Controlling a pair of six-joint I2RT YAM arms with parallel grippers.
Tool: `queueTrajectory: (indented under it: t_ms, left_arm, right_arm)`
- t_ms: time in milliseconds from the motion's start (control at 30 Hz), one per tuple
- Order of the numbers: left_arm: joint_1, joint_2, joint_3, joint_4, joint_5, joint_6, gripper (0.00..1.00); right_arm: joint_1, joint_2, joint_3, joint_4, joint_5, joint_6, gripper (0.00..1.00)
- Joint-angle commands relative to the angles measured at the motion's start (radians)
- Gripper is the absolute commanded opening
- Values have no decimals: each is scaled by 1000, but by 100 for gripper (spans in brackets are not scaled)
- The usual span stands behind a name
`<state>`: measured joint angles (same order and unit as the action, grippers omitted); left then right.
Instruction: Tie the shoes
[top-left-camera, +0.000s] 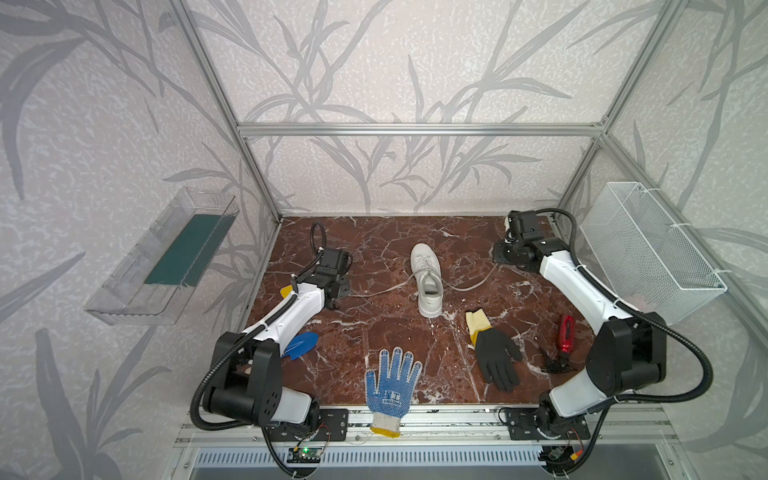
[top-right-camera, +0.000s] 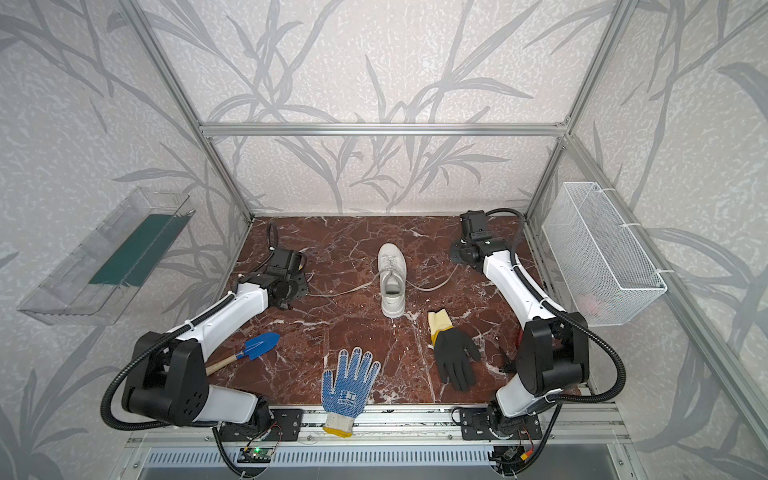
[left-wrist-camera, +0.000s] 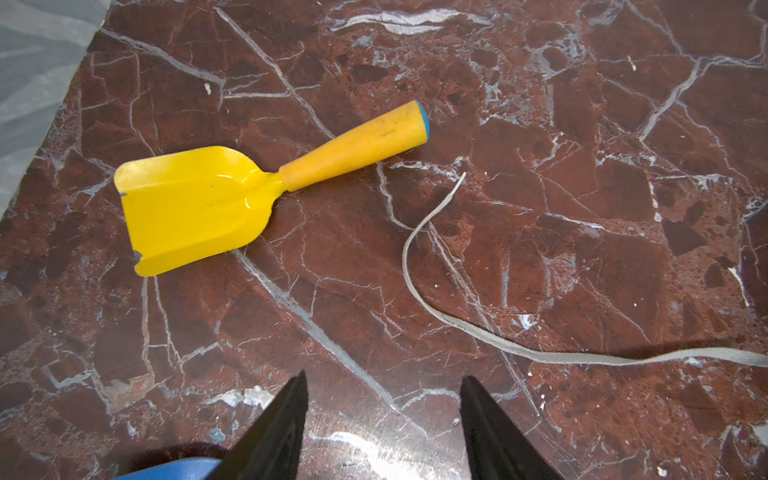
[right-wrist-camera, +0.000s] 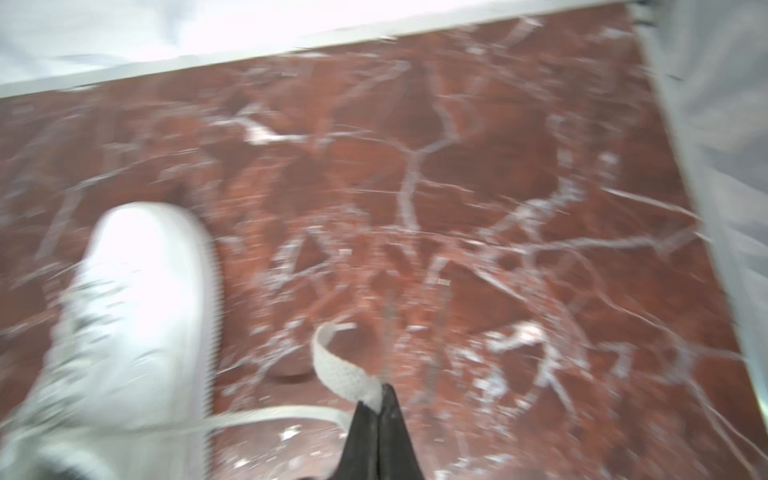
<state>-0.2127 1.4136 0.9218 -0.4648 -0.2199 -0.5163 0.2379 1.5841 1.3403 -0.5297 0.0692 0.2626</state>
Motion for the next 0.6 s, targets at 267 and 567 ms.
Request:
queueTrajectory:
  t_ms: [267,567]
  left_arm:
    - [6,-137,-142,163,92,61,61]
    - [6,-175,-202,206,162,106,62]
  right_arm:
    - [242,113,239,64,-304,17,0]
    - [331,347,518,41,-458,91,0]
